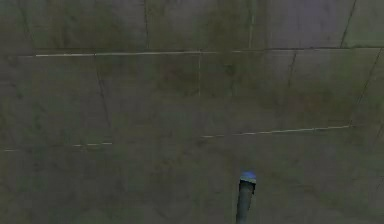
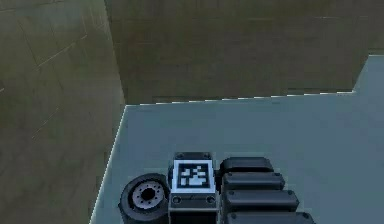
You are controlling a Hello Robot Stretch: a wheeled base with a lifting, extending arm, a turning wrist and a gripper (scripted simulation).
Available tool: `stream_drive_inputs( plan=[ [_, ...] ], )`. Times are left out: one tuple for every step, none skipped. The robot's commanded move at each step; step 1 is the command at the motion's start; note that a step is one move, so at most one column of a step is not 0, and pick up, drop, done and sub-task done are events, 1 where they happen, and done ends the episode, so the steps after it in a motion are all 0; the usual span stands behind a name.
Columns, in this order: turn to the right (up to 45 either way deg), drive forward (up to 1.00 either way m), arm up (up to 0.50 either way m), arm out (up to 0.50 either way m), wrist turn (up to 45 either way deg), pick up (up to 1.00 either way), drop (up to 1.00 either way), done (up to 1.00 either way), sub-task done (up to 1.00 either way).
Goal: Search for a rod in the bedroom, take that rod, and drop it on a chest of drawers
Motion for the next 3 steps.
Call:
stream_drive_inputs(
  plan=[
    [42.0,0.0,0.0,0.0,0.0,0.0,0.0,0.0,0.0],
    [-45.0,0.0,0.0,0.0,0.0,0.0,0.0,0.0,0.0],
    [-45.0,0.0,0.0,0.0,0.0,0.0,0.0,0.0,0.0]
  ],
)
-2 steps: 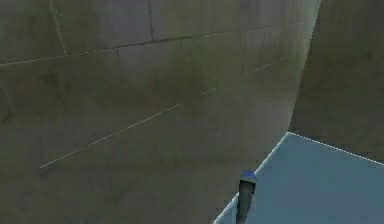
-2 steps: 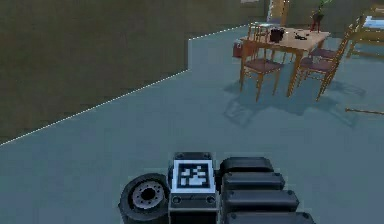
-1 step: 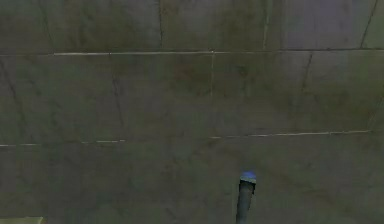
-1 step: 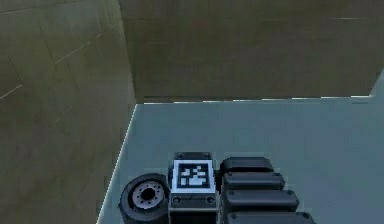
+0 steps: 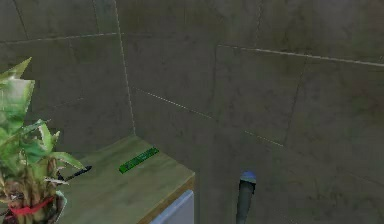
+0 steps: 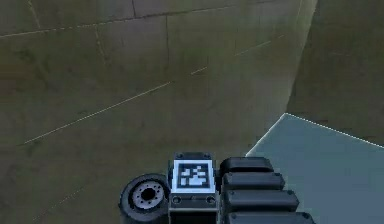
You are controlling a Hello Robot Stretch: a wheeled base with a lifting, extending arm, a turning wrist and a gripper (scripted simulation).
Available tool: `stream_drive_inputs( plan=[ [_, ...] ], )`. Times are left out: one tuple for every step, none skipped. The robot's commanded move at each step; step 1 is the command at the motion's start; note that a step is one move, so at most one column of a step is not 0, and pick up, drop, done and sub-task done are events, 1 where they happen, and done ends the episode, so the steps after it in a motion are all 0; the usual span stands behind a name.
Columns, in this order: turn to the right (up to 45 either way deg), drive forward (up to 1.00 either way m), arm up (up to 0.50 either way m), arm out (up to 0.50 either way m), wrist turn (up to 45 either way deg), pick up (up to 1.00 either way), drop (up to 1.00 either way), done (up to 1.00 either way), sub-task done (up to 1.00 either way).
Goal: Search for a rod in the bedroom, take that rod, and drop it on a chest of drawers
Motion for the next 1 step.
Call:
stream_drive_inputs(
  plan=[
    [-6.0,0.0,0.0,0.0,0.0,0.0,0.0,0.0,0.0]
  ],
)
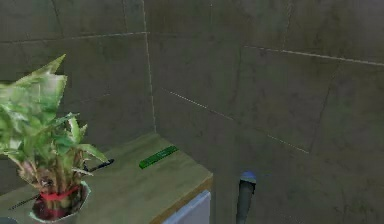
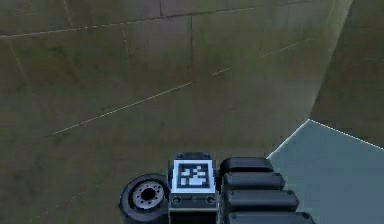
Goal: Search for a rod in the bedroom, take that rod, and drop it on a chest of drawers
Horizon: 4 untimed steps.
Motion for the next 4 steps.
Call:
stream_drive_inputs(
  plan=[
    [45.0,0.0,0.0,0.0,0.0,0.0,0.0,0.0,0.0],
    [45.0,0.0,0.0,0.0,0.0,0.0,0.0,0.0,0.0],
    [18.0,0.0,0.0,0.0,0.0,0.0,0.0,0.0,0.0],
    [-45.0,0.0,0.0,0.0,0.0,0.0,0.0,0.0,0.0]
  ],
)
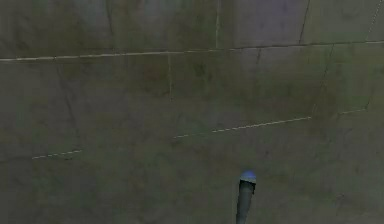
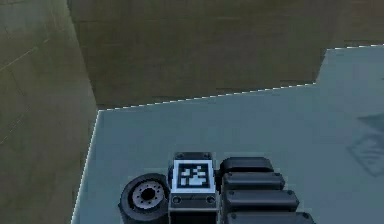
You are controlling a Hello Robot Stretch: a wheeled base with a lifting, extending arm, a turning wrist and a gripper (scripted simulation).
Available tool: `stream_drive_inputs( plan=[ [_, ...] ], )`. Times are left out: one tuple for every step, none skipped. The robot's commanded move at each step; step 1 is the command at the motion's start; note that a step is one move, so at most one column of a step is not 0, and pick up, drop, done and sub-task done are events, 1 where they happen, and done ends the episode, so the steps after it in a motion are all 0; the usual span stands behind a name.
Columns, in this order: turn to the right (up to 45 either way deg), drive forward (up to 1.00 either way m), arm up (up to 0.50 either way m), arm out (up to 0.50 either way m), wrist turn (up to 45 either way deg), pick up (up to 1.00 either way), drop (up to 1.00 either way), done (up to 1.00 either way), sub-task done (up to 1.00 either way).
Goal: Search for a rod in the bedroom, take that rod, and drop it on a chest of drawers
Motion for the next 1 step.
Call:
stream_drive_inputs(
  plan=[
    [-45.0,0.0,0.0,0.0,0.0,0.0,0.0,0.0,0.0]
  ],
)
